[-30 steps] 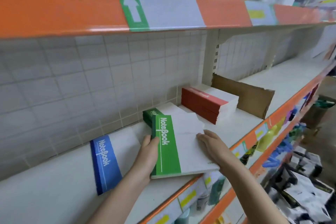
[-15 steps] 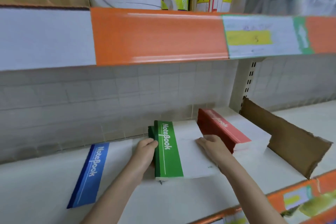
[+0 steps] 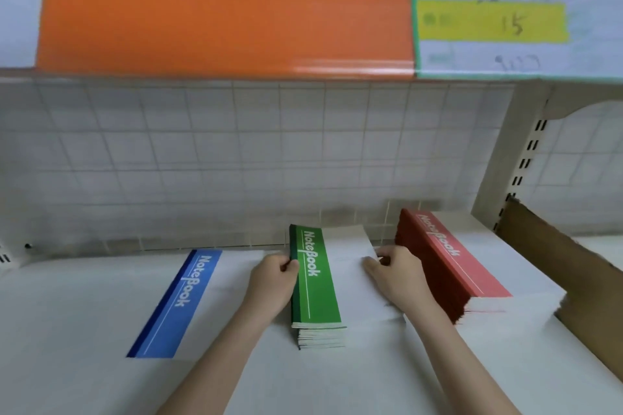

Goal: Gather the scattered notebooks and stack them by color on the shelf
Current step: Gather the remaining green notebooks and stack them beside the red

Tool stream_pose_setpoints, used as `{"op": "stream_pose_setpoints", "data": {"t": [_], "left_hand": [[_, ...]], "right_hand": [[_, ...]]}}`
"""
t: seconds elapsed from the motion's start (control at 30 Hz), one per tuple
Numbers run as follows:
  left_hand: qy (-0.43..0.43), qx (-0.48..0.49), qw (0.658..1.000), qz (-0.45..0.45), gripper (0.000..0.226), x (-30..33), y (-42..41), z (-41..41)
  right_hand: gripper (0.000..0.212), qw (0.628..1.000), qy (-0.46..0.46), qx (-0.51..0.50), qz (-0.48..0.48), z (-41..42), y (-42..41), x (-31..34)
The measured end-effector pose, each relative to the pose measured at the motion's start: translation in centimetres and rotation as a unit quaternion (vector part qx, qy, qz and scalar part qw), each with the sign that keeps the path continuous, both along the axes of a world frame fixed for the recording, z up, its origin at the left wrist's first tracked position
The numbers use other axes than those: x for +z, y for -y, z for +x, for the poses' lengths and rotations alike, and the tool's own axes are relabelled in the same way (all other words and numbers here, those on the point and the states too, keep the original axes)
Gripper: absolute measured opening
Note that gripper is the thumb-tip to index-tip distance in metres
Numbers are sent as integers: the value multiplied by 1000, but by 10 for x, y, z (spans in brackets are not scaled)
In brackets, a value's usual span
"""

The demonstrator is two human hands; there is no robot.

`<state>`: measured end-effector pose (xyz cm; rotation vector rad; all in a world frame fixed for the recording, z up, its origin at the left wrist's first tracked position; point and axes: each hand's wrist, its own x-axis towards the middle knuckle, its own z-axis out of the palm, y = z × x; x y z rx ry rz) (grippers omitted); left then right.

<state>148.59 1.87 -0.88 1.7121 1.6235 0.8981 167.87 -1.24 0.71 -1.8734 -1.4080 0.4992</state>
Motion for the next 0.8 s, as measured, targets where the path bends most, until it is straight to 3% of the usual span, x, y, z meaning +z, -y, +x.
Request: {"op": "stream_pose_setpoints", "data": {"t": [0.17, 0.57, 0.8], "left_hand": [[-4, -13, 999, 29, 39, 1, 1, 4], [7, -21, 998, 63, 48, -3, 4, 9], [-19, -12, 998, 58, 36, -14, -3, 7]], "right_hand": [[17, 1000, -7, -3, 27, 5, 0, -4], [22, 999, 12, -23, 33, 7, -1, -9], [24, 997, 57, -37, 21, 6, 1, -11]]}}
